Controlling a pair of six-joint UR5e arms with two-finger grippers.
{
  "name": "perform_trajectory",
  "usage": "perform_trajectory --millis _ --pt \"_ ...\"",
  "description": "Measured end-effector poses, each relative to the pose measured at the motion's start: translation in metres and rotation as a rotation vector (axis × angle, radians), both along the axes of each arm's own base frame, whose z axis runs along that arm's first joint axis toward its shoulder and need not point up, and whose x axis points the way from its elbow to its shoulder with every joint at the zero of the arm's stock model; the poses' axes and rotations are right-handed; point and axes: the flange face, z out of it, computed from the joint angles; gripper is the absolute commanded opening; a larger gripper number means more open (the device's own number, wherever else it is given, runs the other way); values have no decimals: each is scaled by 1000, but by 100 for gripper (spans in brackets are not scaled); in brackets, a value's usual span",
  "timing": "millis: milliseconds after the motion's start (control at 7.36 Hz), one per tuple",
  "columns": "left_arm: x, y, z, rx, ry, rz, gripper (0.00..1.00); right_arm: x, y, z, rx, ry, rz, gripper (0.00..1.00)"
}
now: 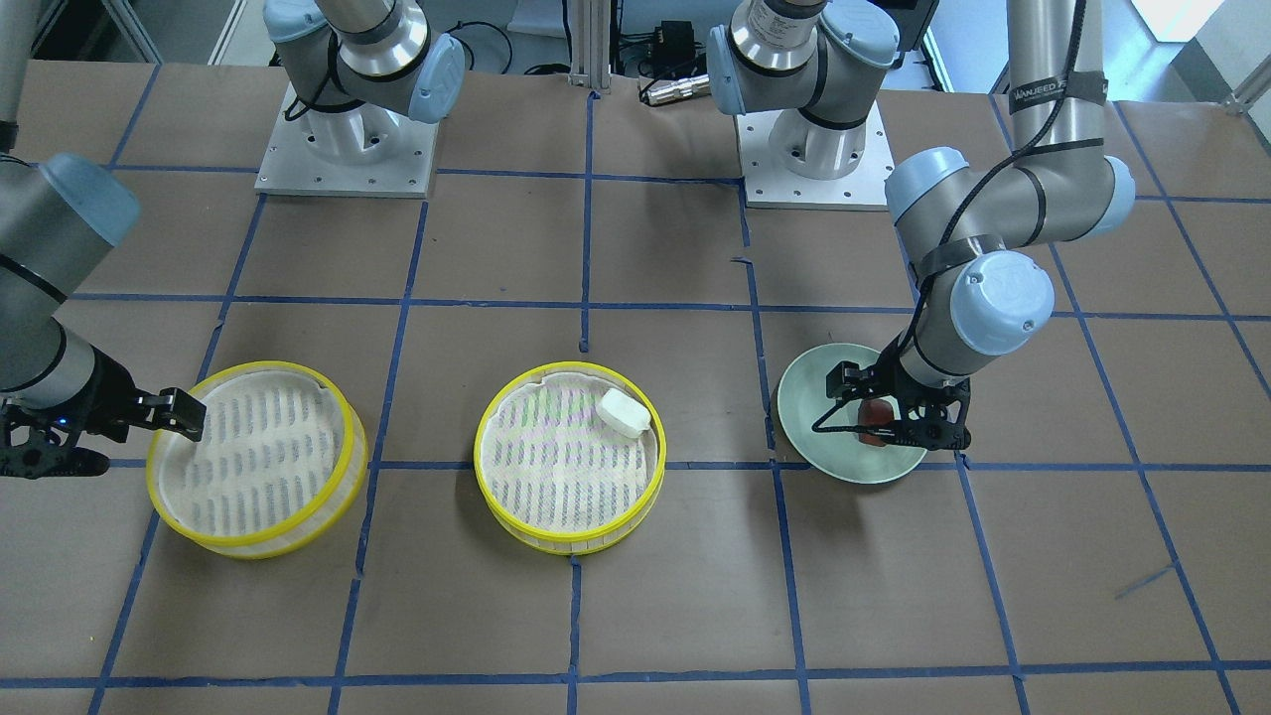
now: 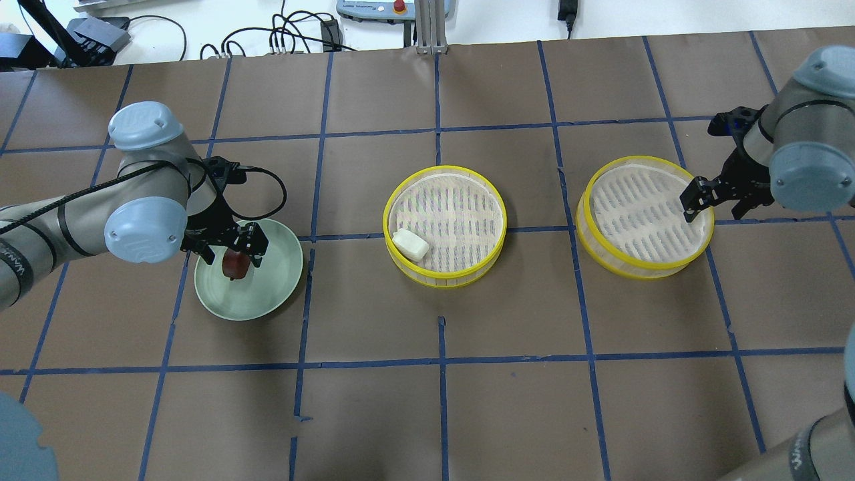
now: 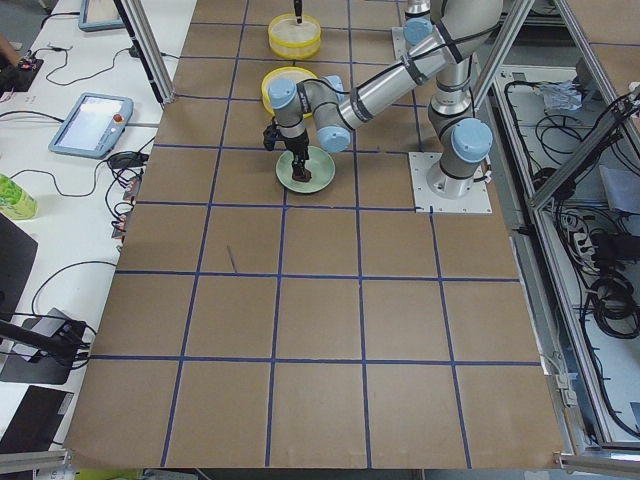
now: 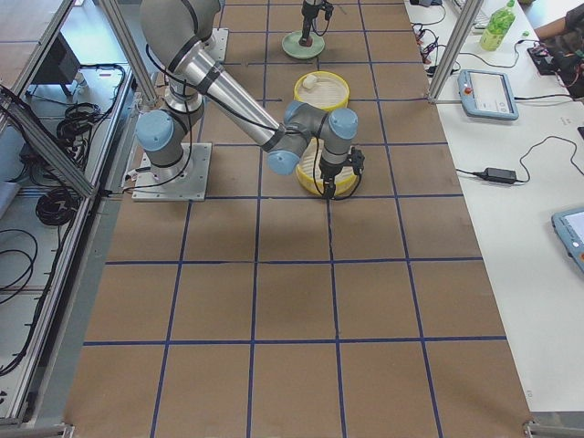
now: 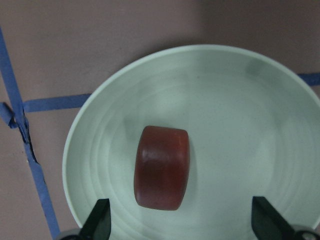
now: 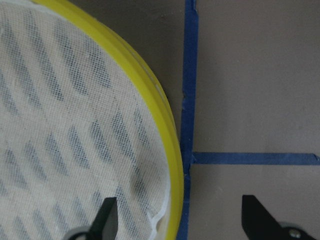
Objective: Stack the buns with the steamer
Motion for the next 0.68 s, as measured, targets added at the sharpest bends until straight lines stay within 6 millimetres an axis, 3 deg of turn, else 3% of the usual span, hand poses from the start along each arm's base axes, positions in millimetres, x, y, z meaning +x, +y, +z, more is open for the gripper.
perform_trajectory --millis 272,543,679 --pt "1 -4 -6 3 0 9 27 -1 0 -2 1 5 2 3" --pt "1 -8 7 -23 -10 44 27 -2 -5 12 -11 6 0 2" --pt "-2 -9 25 -33 -17 58 27 0 -12 33 -18 6 1 2"
